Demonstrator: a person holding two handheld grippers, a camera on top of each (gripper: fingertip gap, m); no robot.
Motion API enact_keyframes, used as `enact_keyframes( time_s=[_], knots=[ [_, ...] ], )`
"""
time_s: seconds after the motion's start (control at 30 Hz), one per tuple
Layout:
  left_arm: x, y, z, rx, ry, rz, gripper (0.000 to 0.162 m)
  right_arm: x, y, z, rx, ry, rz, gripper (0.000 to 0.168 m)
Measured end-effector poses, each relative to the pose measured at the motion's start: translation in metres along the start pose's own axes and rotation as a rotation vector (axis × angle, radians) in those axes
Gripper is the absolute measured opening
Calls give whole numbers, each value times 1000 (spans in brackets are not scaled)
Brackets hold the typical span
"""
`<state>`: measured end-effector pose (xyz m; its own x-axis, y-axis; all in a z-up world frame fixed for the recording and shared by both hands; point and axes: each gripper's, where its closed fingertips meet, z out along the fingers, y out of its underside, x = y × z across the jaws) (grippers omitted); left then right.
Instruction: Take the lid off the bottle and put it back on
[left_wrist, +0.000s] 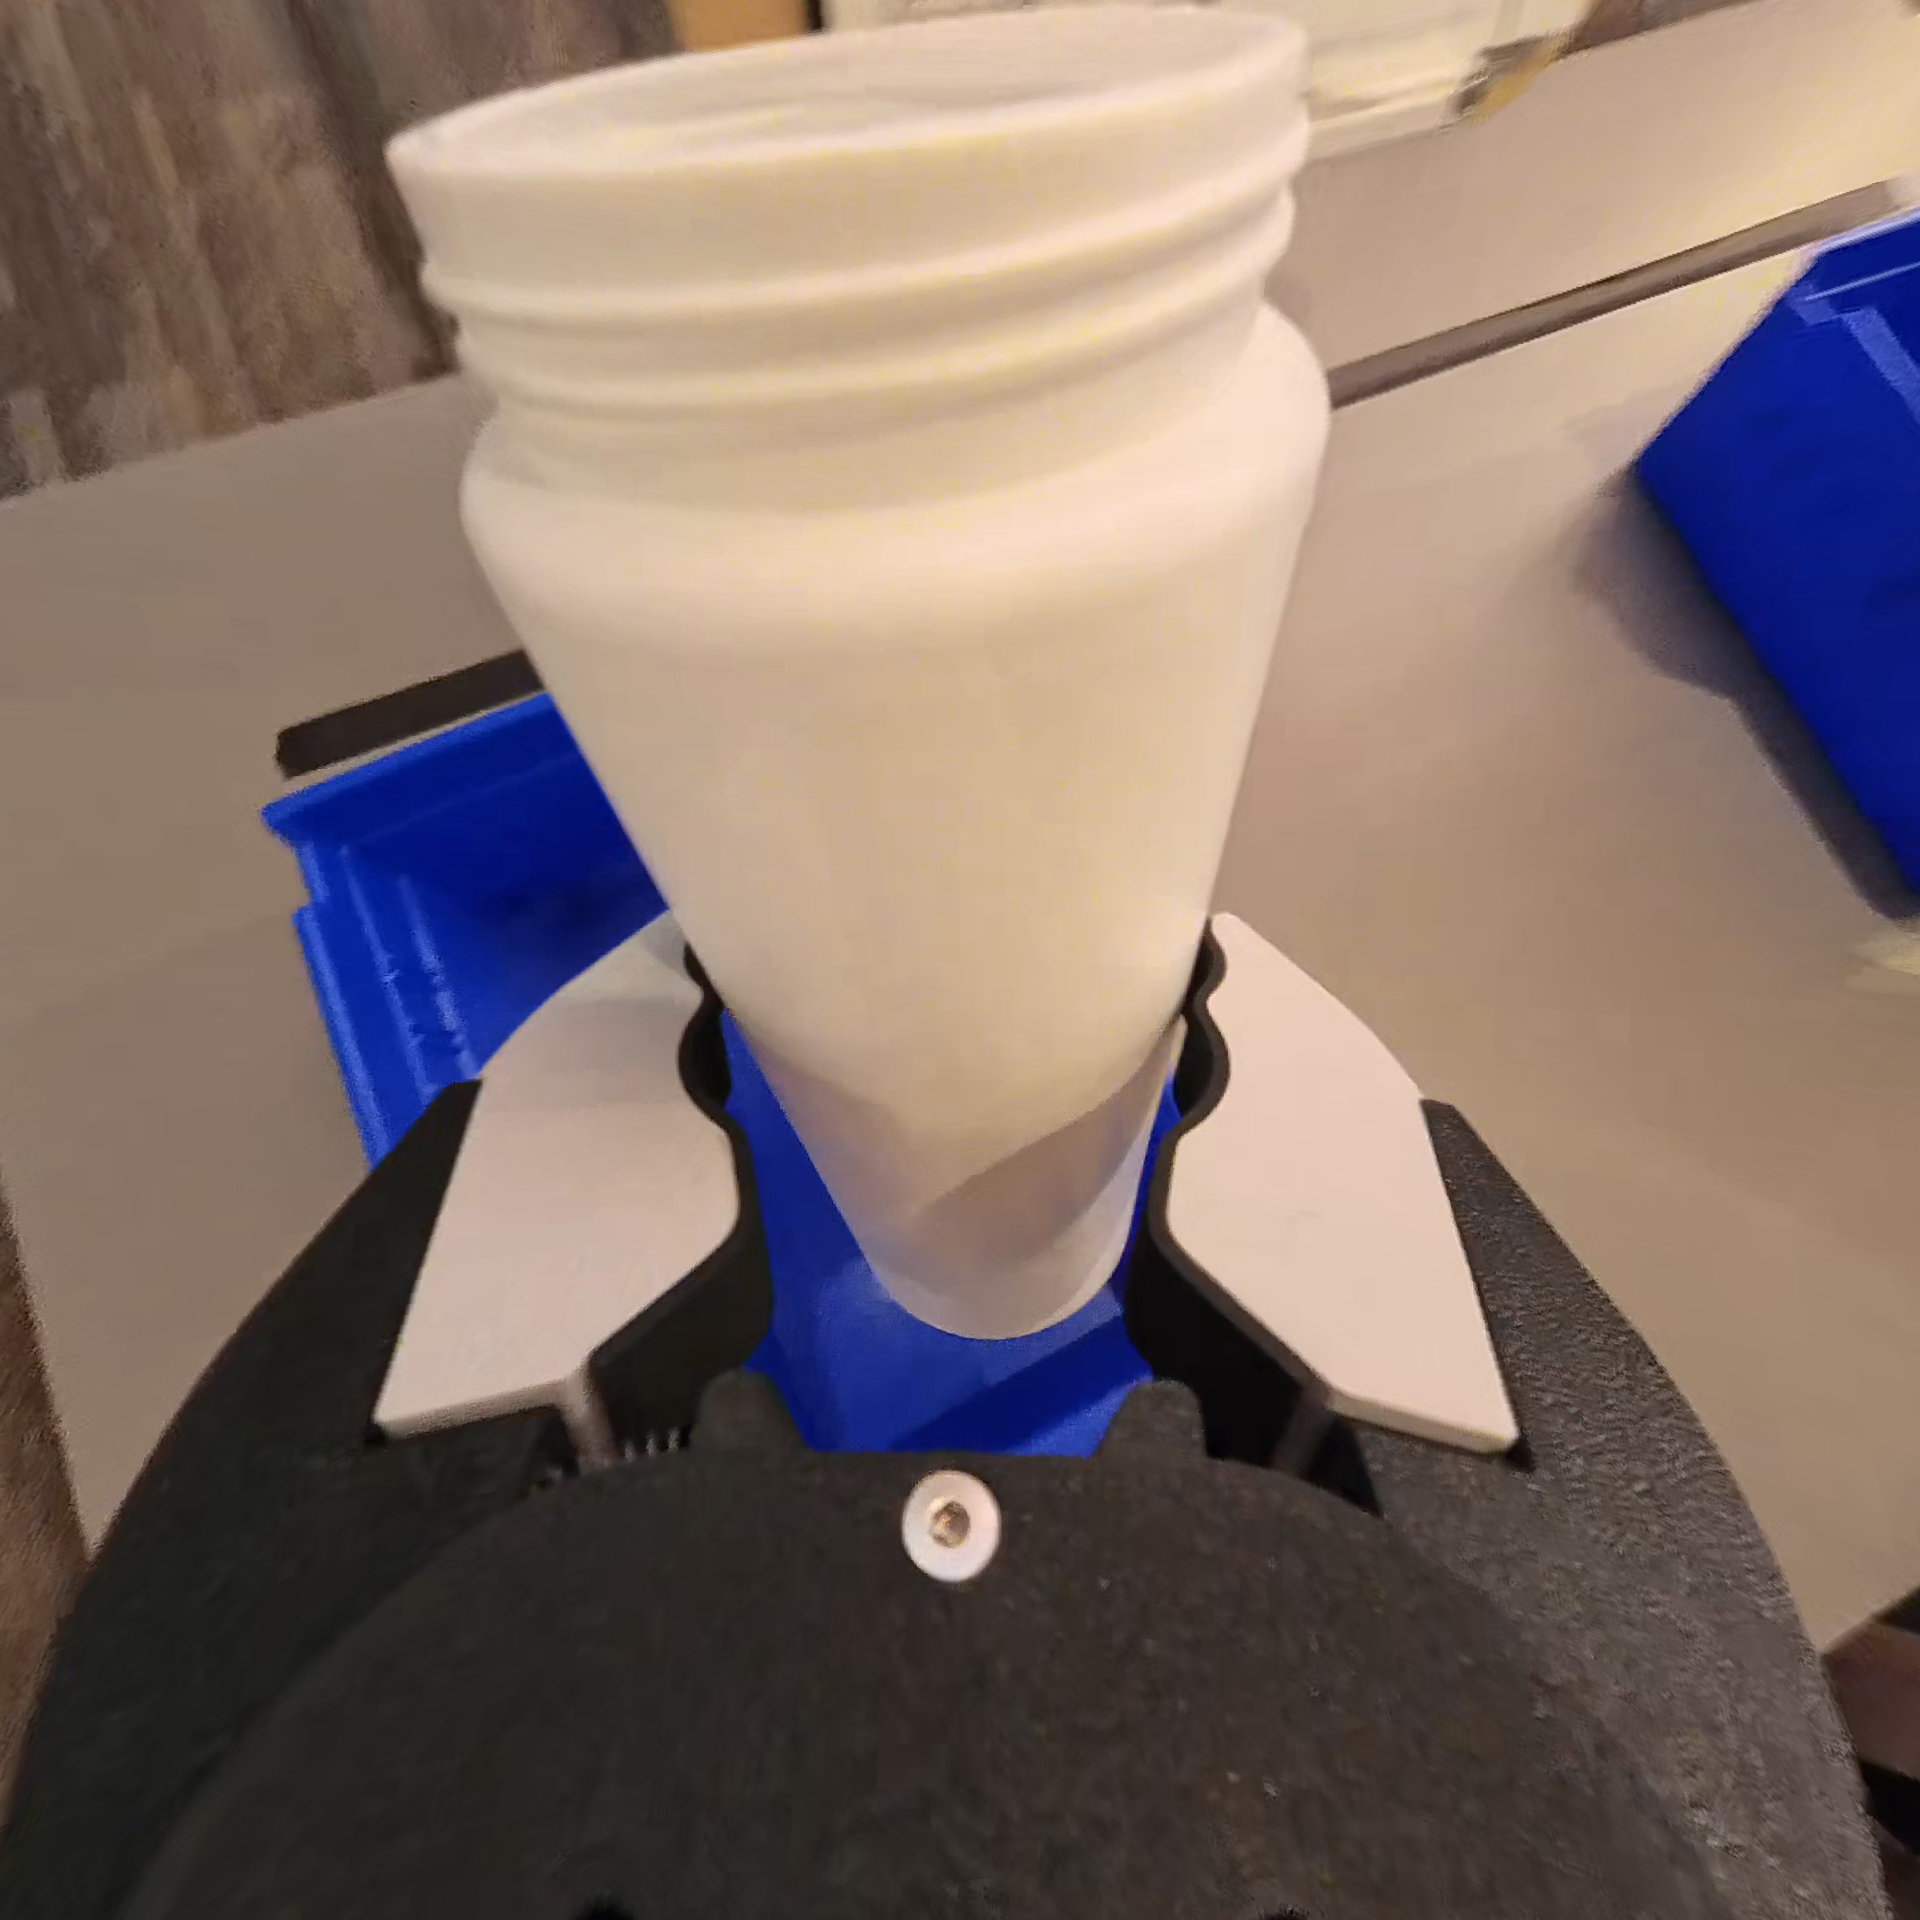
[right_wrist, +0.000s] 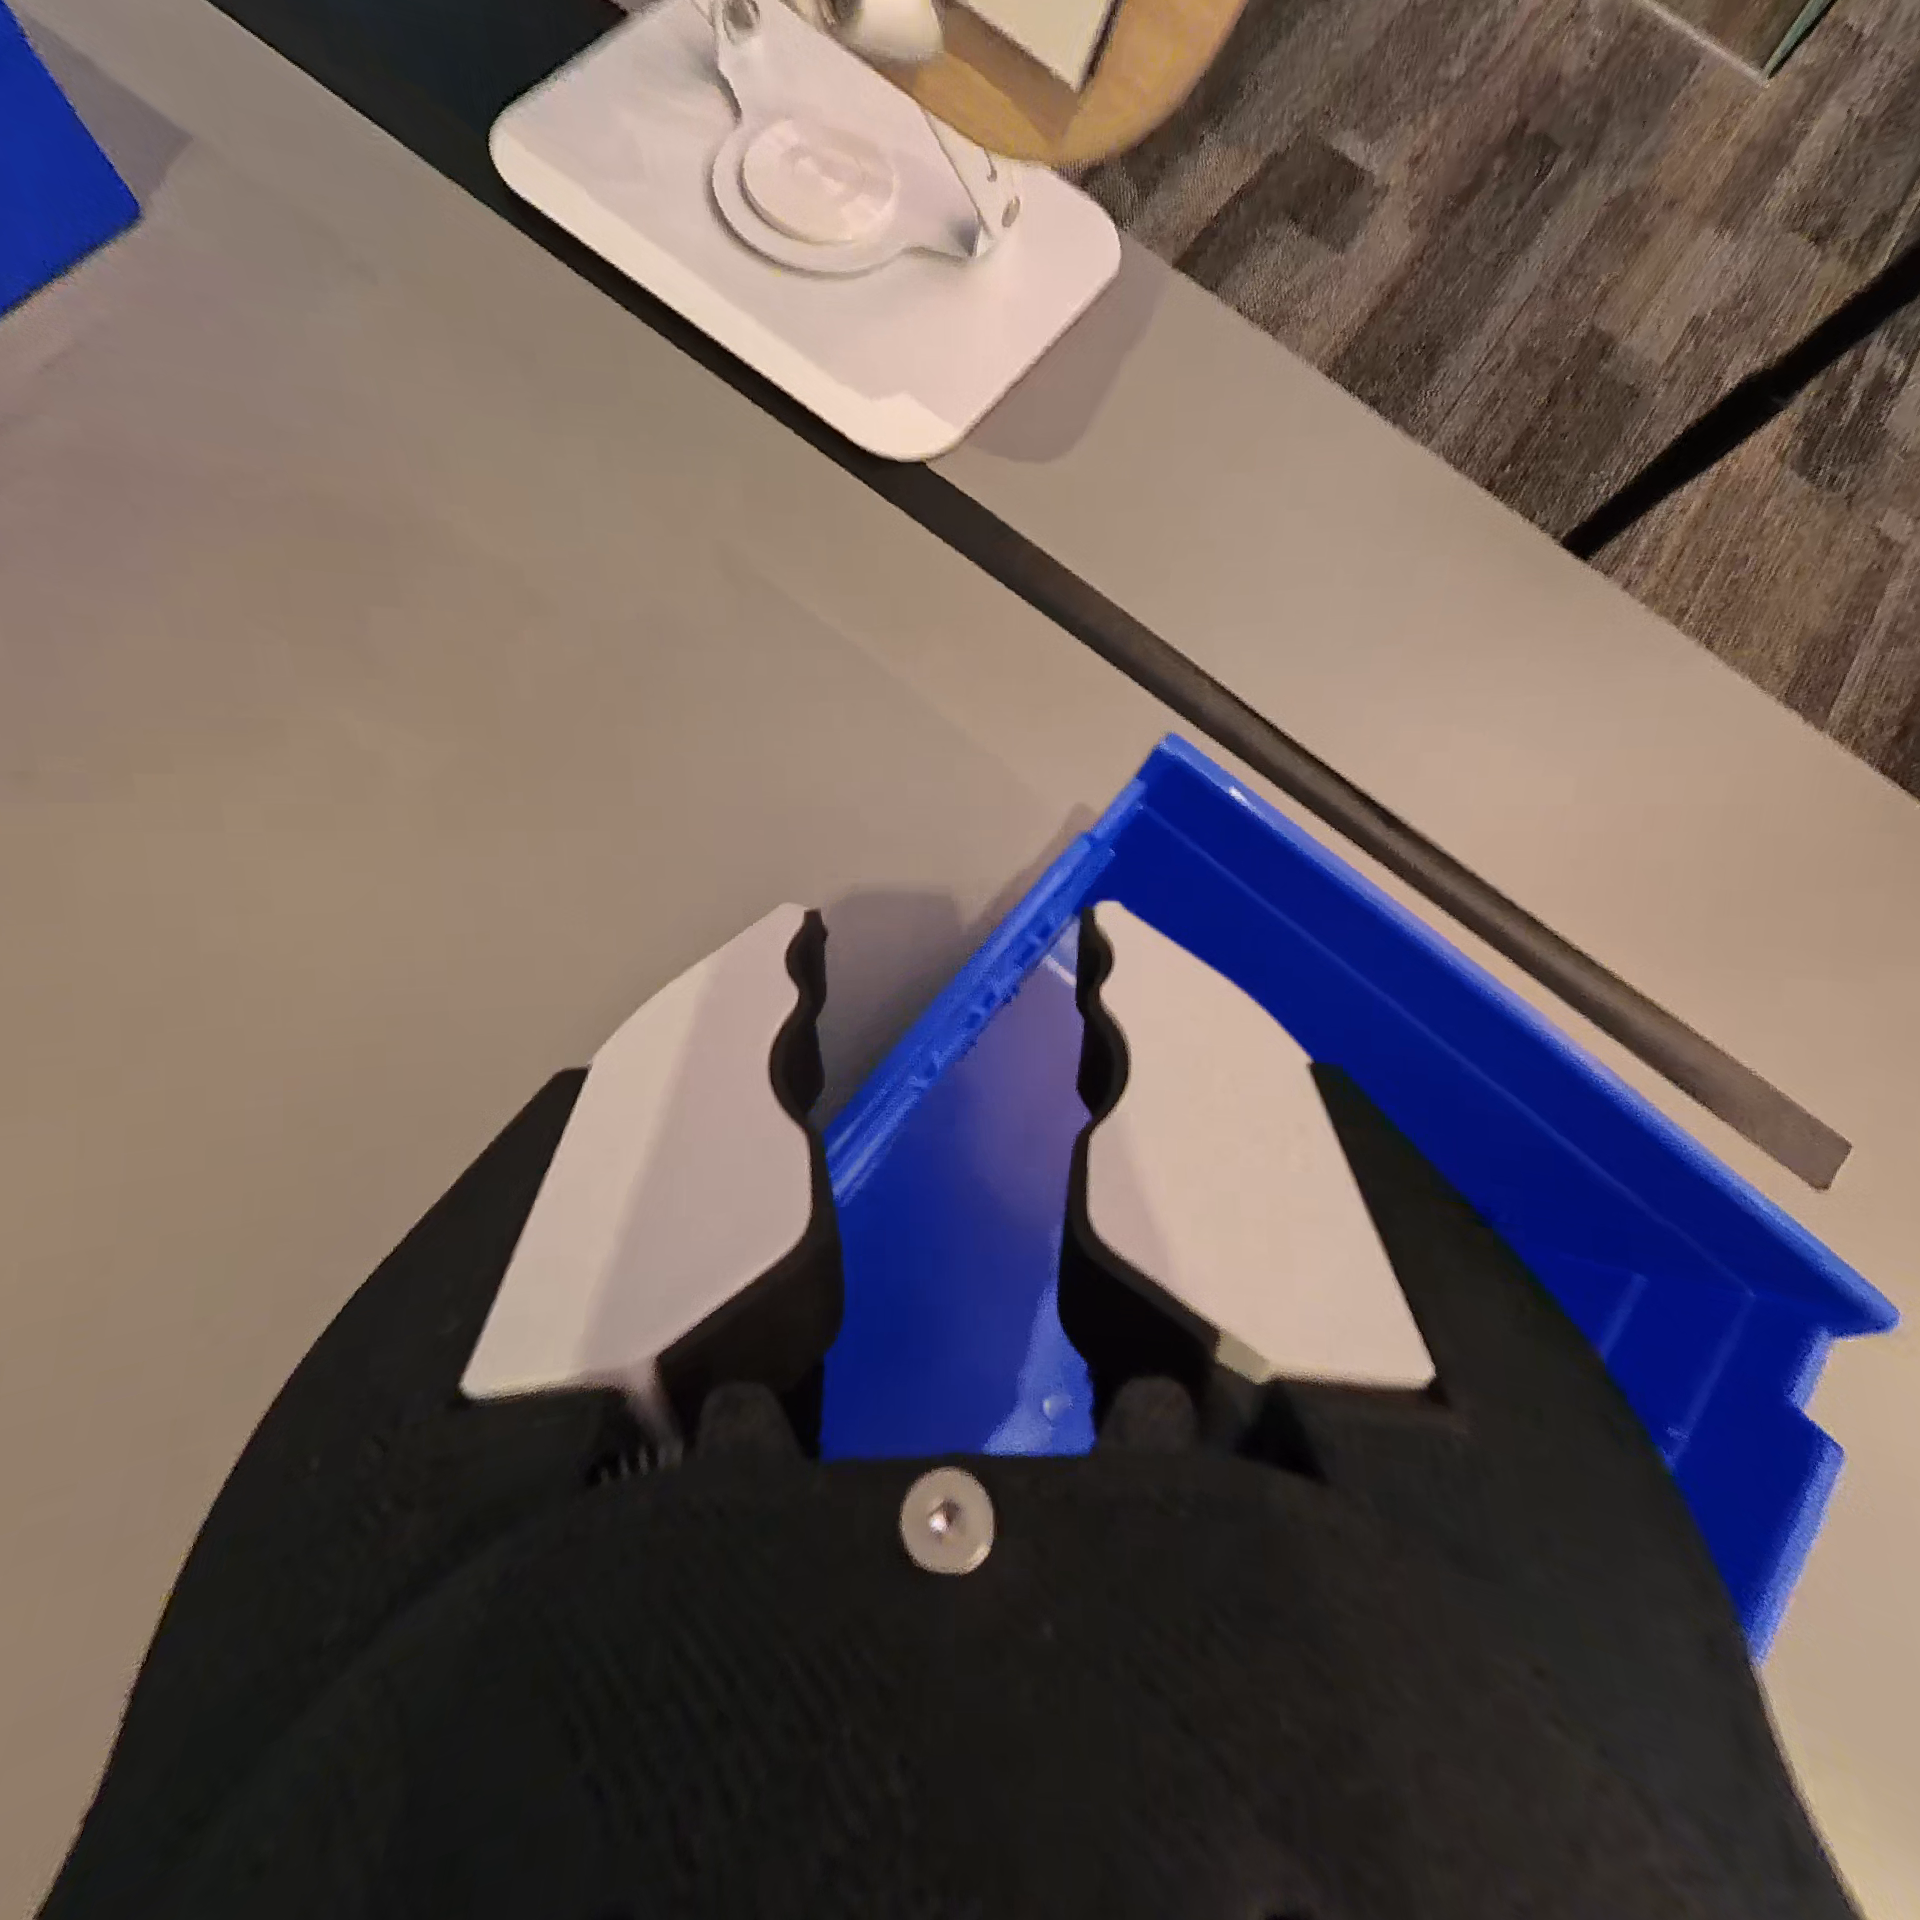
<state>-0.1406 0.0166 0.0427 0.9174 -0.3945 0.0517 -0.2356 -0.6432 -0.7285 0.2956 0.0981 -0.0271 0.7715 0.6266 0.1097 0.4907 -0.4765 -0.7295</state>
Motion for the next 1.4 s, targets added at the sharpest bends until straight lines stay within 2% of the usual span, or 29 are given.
enact_keyframes(
  time_s=[0.1,0.2,0.27,0.33,0.47,0.57,0.67,0.8,0.87,0.93,1.03,1.2,1.27,1.33,1.4],
  knots=[
    [54,-6,-13,41,193,82,86,-33,-33,-13,171,-119,-24,48],
    [120,-10,-21,75,417,174,86,-112,-76,-50,428,-507,-1,48],
    [157,-9,-16,74,525,223,85,-164,-93,-76,539,-778,30,61],
    [188,-2,-3,44,613,270,85,-197,-100,-84,583,-916,69,71],
    [231,17,27,-45,739,305,85,-232,-96,-68,538,-1036,165,82],
    [249,32,47,-102,783,329,85,-242,-87,-56,461,-1097,179,81],
    [252,34,63,-83,769,368,85,-241,-82,-49,439,-1082,143,76],
    [253,30,67,-43,805,375,84,-239,-80,-48,467,-1014,31,75],
    [247,24,66,-21,810,347,83,-234,-82,-45,516,-931,-21,75],
    [230,20,63,-32,777,339,93,-224,-85,-36,571,-801,-59,75],
    [178,-1,54,53,592,365,91,-215,-84,-20,608,-655,-95,75],
    [93,-17,28,145,341,349,88,-211,-76,6,573,-561,-107,75],
    [64,-6,29,102,259,346,84,-210,-72,12,559,-531,-127,75],
    [35,15,41,-12,179,350,74,-209,-70,17,549,-510,-148,76],
    [-4,37,58,-161,33,312,78,-209,-70,17,557,-512,-140,75]
  ],
)
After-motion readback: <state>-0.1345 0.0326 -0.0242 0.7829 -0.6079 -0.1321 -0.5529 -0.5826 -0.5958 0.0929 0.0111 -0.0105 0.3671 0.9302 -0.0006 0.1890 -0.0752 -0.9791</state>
